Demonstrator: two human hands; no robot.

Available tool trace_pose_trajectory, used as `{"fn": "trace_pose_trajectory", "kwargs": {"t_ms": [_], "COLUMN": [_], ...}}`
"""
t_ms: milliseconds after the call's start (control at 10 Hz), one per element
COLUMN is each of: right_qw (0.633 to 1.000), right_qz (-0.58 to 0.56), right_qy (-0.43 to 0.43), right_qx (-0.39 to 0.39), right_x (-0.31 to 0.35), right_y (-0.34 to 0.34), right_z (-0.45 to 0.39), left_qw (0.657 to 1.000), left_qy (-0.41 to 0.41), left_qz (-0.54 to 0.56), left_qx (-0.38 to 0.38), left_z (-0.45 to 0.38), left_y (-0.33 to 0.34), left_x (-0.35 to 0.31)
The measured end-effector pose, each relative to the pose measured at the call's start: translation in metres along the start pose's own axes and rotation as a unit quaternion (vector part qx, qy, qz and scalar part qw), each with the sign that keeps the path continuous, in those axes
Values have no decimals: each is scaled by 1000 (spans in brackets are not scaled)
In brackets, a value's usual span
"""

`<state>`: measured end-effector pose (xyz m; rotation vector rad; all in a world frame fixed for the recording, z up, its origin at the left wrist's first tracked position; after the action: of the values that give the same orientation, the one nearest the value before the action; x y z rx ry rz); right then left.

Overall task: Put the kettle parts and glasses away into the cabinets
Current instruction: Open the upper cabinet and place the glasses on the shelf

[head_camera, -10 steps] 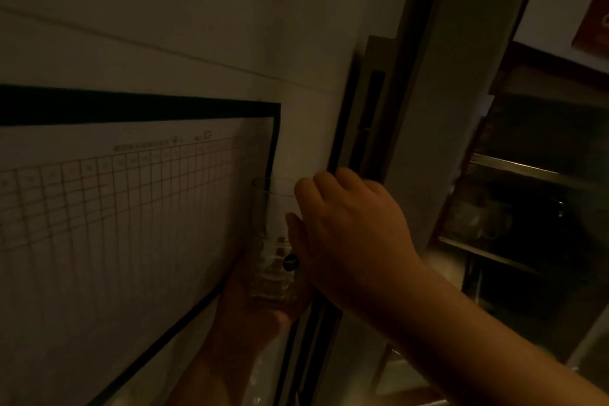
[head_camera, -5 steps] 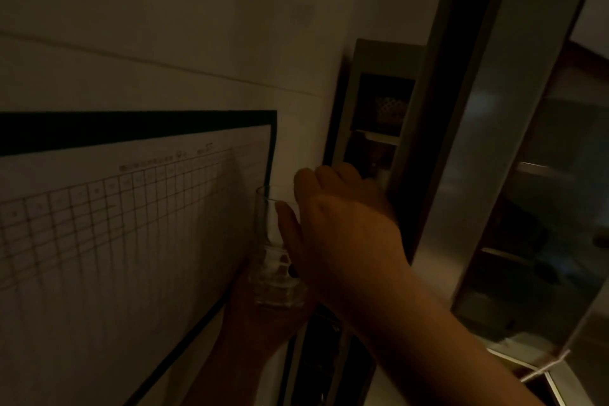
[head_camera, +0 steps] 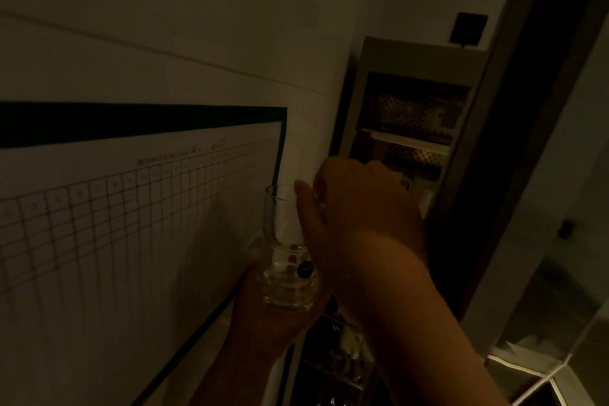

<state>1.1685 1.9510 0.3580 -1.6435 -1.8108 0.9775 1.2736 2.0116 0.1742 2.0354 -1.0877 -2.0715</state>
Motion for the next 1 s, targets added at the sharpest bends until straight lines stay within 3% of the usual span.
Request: {"fn": "trace_pose_trajectory", "kwargs": {"t_ms": [100, 200, 400, 600, 1000], "right_qw": [997, 990, 983, 974, 968], "right_qz": [-58, -122, -65, -102, -113], "right_qy": [41, 65, 93, 14, 42], "right_qx": [14, -23, -147, -204, -219], "right_x": [-10, -11, -29, -26, -41], "right_y": [5, 3, -6, 0, -7], "right_z": [2, 15, 18, 4, 20], "left_qw": [930, 971, 965, 962, 963], "left_qy": [45, 27, 77, 70, 54], "left_qz": [-358, -227, -241, -260, -257], "left_qx": [-71, -76, -74, -48, -66], "left_z": [20, 28, 24, 22, 20], "left_y": [20, 23, 23, 28, 31], "left_x": [-7, -7, -2, 0, 8]}}
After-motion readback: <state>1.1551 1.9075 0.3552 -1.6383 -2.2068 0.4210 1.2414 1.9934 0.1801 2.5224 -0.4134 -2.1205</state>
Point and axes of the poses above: each hand's wrist, its own z-axis away from the middle knuckle, its own y-axis out of the palm, x = y × z, the point moved 4 cm from there along -z, towards the middle knuckle, and after that the axes turned 13 degrees about -y, right-handed, at the moved point
